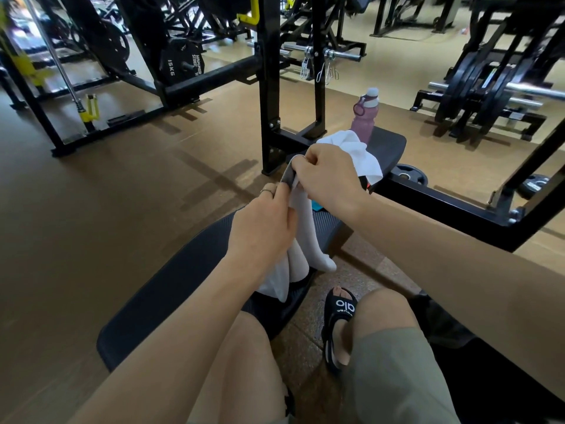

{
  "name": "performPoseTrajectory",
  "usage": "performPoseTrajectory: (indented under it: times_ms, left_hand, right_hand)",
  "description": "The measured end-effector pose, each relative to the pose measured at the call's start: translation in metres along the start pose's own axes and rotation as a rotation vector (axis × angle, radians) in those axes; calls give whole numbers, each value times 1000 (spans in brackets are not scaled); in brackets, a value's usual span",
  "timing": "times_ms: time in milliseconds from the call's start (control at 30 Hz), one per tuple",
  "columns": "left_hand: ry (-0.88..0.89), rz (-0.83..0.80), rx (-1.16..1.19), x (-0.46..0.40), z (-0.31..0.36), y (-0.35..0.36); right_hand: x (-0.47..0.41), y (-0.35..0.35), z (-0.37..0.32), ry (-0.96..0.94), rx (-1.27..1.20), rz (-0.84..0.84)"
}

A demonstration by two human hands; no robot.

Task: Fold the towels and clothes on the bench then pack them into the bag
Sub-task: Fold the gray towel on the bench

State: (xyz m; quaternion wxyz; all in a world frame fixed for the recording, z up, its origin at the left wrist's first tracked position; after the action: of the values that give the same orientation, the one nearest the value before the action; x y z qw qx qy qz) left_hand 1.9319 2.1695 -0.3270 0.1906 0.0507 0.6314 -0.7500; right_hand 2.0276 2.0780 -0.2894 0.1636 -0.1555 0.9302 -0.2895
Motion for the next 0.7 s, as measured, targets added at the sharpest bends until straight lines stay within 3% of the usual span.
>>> performPoseTrajectory:
  times_ms: [367, 433, 567, 700]
  left_hand:
    - [73, -311, -156, 28, -42, 28]
    - [106, -300, -141, 33, -53, 28]
    - [12, -207, -15, 31, -82, 21]
    - [60, -346, 85, 36, -87, 42]
  right_hand:
    - [-16, -51, 15, 80, -62, 217]
    - [-19, -58, 30, 135, -9, 192]
    - [-17, -57, 63, 291, -75, 120]
    - [-10, -41, 58, 271, -105, 31]
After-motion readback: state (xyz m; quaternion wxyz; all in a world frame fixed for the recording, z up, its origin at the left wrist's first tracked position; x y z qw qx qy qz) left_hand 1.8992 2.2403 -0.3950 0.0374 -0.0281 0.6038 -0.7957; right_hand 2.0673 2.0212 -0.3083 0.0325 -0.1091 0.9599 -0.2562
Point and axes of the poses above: each hand's wrist, its own x-axis away from the middle knuckle, its own y-axis out of the palm, z = x × y, the point moved 7 cm from there along -x, towards the middle knuckle, and after that the axes turned 4 degrees about -z, right-handed, at the moved point
